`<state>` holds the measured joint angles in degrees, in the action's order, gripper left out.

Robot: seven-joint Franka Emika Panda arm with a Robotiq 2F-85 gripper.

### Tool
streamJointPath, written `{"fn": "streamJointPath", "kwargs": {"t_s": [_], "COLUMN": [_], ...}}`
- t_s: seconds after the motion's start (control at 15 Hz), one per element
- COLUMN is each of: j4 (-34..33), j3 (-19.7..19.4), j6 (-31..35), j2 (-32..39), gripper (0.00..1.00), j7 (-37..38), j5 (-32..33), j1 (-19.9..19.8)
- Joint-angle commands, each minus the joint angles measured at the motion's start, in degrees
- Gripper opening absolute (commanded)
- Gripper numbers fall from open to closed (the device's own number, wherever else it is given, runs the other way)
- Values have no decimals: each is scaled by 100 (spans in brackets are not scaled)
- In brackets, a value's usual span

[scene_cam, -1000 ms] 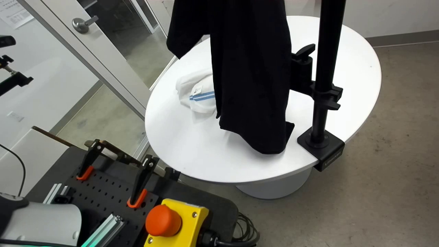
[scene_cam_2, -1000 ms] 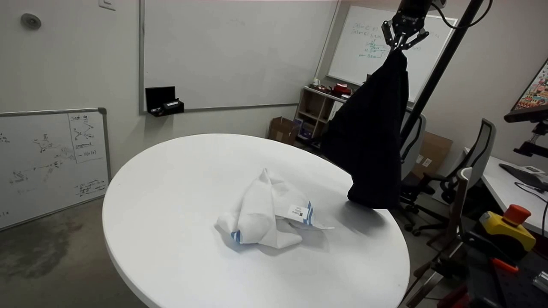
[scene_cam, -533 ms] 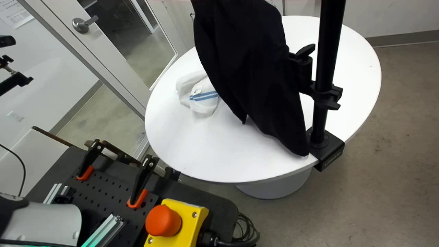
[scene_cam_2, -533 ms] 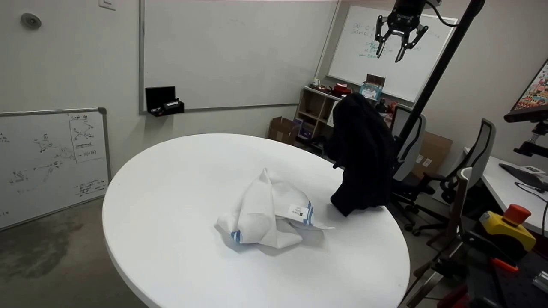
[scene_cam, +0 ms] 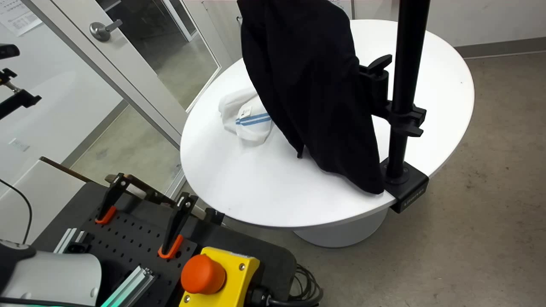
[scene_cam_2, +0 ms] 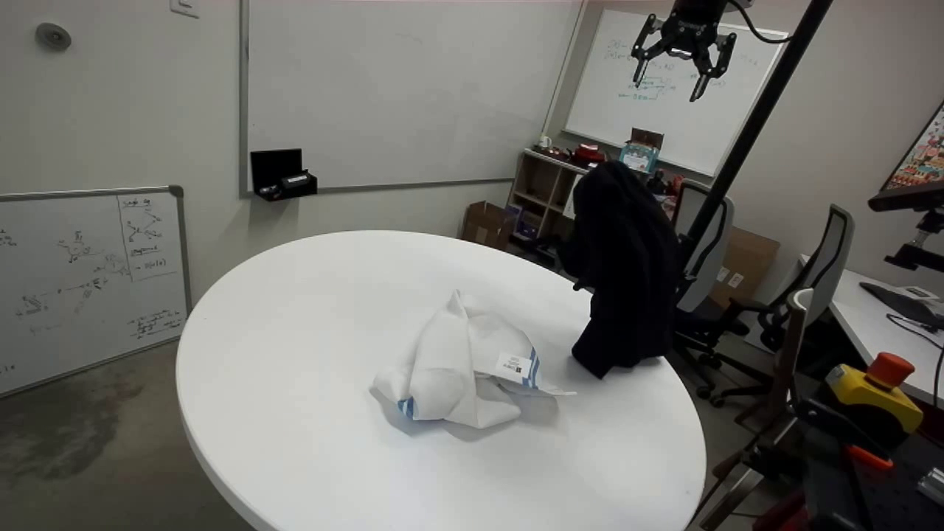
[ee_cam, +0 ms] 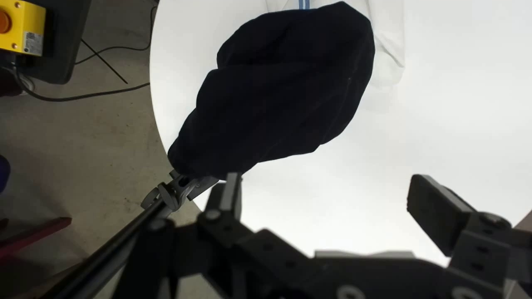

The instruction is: Put the black t-shirt on the black stand

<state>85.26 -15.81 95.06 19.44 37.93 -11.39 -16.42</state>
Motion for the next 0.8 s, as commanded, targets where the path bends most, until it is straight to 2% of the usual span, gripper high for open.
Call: {"fn": "streamJointPath", "kwargs": {"t_s": [0.0, 0.13, 0.4, 0.6, 0.73], "j4": [91, 380, 1171, 1900, 2455], "j3": [104, 169, 262, 346, 410], "j6": [-351, -379, 261, 984, 1781], "j2": [-216, -415, -741, -881, -953], "gripper": [100, 100, 100, 100, 100], "j7": [-350, -633, -919, -874, -894], "j5": [-90, 38, 307, 507, 770], "j1": [32, 135, 436, 658, 815]}}
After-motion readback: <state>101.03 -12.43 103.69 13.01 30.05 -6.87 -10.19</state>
